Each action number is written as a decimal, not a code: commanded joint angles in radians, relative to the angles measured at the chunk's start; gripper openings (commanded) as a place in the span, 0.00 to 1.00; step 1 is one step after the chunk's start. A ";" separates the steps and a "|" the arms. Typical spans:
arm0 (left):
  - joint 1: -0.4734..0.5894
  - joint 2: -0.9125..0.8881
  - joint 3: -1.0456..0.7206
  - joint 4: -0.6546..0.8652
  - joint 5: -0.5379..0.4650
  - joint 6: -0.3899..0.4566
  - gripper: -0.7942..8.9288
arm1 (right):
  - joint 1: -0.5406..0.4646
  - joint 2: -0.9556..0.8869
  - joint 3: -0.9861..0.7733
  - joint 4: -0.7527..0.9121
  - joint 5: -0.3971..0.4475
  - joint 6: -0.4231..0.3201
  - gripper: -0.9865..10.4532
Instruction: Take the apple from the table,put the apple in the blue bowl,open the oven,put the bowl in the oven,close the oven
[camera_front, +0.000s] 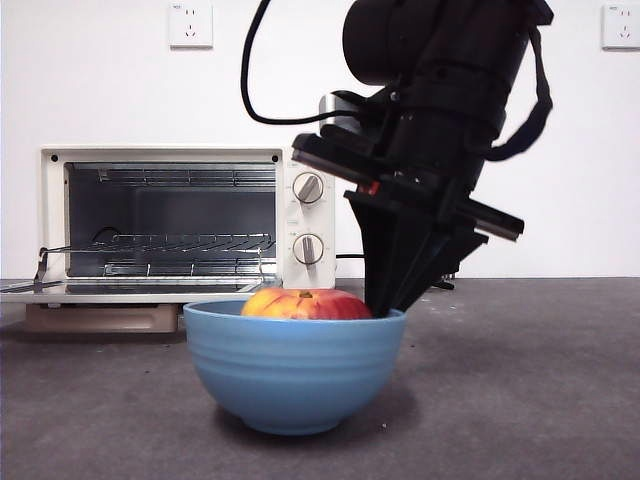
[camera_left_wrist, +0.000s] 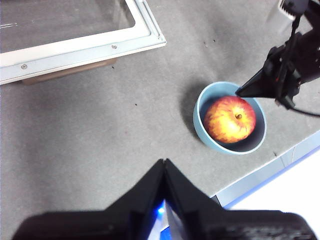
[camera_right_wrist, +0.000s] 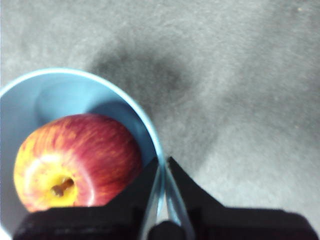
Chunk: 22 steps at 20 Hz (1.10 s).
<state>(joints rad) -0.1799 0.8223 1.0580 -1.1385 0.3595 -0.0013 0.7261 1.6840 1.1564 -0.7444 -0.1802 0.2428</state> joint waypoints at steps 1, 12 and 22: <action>-0.003 -0.005 -0.004 0.002 0.008 -0.006 0.08 | 0.001 0.006 0.111 -0.072 0.018 0.043 0.08; -0.003 -0.004 -0.005 0.037 0.007 -0.051 0.08 | 0.003 0.450 0.974 -0.289 0.053 0.133 0.08; -0.003 -0.004 -0.004 0.032 0.007 -0.047 0.08 | -0.029 0.751 1.394 -0.299 0.066 0.342 0.08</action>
<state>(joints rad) -0.1799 0.8219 1.0580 -1.1099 0.3595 -0.0460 0.6968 2.4172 2.5439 -1.0561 -0.1123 0.5591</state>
